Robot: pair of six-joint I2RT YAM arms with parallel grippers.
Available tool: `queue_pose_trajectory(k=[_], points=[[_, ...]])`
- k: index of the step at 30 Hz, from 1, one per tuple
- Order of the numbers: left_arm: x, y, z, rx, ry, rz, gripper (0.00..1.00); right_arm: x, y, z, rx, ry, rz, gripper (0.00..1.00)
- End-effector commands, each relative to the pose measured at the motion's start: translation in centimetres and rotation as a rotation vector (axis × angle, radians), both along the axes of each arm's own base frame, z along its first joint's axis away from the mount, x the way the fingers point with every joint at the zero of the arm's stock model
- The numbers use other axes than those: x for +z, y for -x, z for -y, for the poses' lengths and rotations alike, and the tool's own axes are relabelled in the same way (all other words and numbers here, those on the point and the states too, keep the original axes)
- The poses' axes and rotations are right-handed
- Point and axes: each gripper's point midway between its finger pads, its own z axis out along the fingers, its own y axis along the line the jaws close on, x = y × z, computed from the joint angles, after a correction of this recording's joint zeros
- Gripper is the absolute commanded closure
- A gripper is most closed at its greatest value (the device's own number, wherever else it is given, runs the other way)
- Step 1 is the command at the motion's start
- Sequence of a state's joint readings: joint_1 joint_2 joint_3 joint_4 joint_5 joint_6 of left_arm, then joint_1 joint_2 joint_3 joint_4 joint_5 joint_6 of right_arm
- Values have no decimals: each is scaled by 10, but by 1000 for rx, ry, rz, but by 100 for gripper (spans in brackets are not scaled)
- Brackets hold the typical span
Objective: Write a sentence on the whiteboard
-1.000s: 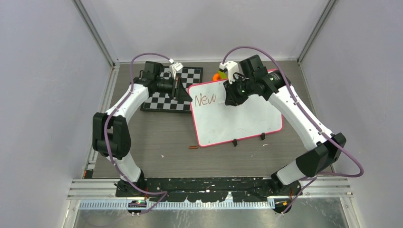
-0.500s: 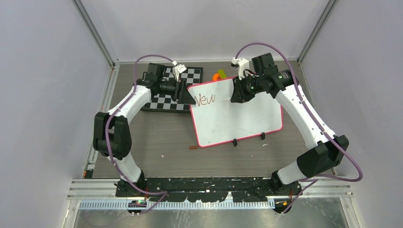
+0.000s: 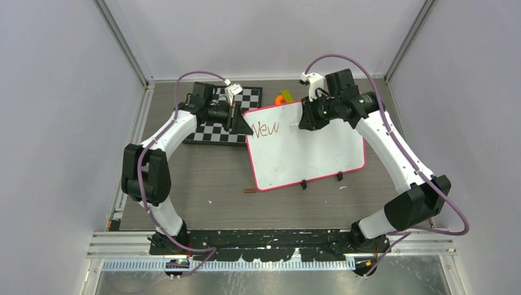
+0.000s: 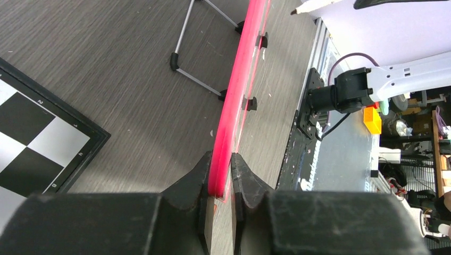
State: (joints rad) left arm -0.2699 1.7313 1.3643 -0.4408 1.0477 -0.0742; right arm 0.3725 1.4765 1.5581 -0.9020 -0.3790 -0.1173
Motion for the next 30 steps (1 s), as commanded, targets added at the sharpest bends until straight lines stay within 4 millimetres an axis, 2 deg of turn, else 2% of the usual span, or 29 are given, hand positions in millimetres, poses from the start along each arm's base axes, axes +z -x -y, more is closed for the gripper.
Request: queue_pose_trajectory(k=[1, 7, 18, 30], points=[[6, -5, 2, -5, 8, 46, 88, 10, -14, 2, -38, -3, 66, 100], [5, -6, 2, 1, 2, 49, 100, 9, -20, 2, -51, 1, 71, 100], [6, -5, 1, 3, -1, 55, 100, 1, -34, 6, -77, 47, 72, 100], [6, -5, 0, 6, -5, 58, 100, 16, -43, 19, -106, 74, 126, 100]])
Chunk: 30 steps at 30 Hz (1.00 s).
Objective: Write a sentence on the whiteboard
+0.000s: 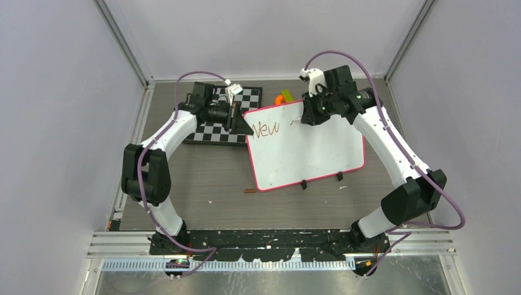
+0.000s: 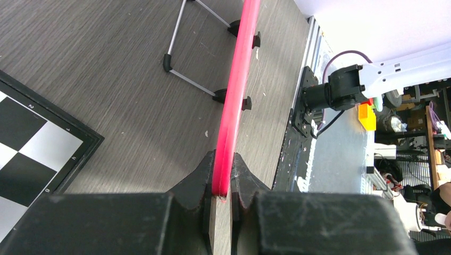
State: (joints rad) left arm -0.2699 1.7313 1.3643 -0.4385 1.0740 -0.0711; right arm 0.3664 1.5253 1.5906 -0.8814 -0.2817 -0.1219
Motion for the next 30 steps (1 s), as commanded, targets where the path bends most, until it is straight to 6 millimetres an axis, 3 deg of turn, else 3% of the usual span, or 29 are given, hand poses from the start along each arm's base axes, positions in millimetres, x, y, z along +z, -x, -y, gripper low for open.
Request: queue_pose_trajectory(k=[1, 22, 25, 30], points=[[3, -8, -1, 26, -23, 59, 100, 21, -18, 7, -28, 7, 88, 100], [3, -8, -1, 25, -25, 62, 100, -27, 16, 5, -15, -10, -51, 100], [2, -8, -1, 25, -26, 60, 100, -24, 17, -2, 2, -17, -46, 100], [2, -8, -1, 26, -26, 61, 100, 3, 17, -17, 53, -77, -23, 100]])
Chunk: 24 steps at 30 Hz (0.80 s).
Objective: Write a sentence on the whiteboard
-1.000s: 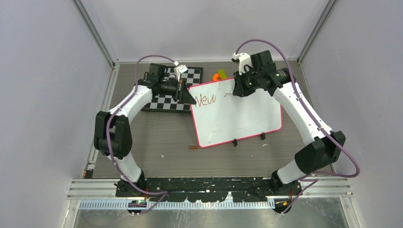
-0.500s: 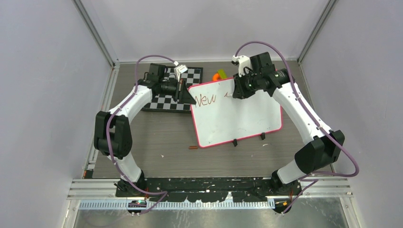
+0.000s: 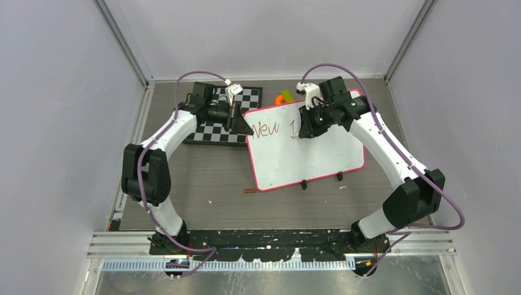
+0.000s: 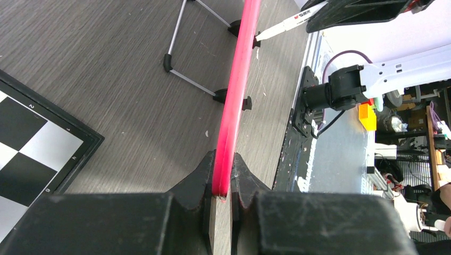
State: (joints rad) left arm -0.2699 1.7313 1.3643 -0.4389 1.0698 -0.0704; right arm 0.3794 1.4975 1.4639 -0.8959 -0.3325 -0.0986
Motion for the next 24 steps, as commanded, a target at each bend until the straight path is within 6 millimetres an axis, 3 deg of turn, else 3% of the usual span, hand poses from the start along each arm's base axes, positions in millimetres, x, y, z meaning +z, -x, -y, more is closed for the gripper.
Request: queue_pose_trajectory(k=[1, 9, 18, 24], points=[[3, -7, -1, 23, -22, 61, 100, 45, -14, -15, 25, -83, 116, 100], [5, -7, -1, 21, -18, 62, 100, 73, -28, -8, -7, -62, 226, 100], [7, -4, -2, 24, -19, 69, 100, 62, -49, -4, -69, -20, 238, 100], [6, -6, -1, 24, -19, 64, 100, 49, -49, 3, -75, 21, 225, 100]])
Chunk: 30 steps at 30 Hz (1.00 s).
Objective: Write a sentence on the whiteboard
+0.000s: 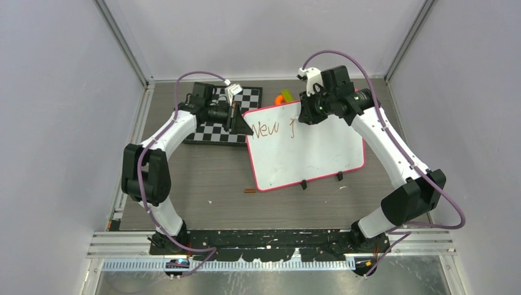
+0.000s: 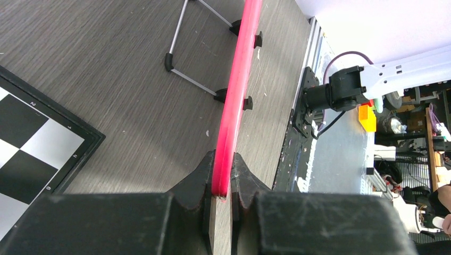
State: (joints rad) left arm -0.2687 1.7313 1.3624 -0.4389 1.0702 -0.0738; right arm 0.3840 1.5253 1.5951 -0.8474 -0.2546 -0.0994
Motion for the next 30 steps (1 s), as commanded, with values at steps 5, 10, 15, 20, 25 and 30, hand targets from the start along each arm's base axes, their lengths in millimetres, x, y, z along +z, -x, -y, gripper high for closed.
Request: queue_pose_trajectory(k=[5, 10, 15, 20, 25, 30], points=[[7, -7, -1, 22, -19, 70, 100, 18, -2, 4, -10, 1, 71, 100], [7, -7, -1, 23, -19, 71, 100, 30, 11, 11, -11, -6, 91, 100], [11, -5, -2, 23, -24, 83, 100, 24, 18, 23, -36, 2, 81, 100], [9, -6, -1, 23, -22, 74, 100, 12, 14, 22, -32, 9, 50, 100], [11, -5, -1, 26, -18, 77, 100, 7, 9, 18, -28, 8, 40, 100], [10, -5, -1, 25, -16, 73, 100, 3, 4, 14, -25, 0, 36, 100]])
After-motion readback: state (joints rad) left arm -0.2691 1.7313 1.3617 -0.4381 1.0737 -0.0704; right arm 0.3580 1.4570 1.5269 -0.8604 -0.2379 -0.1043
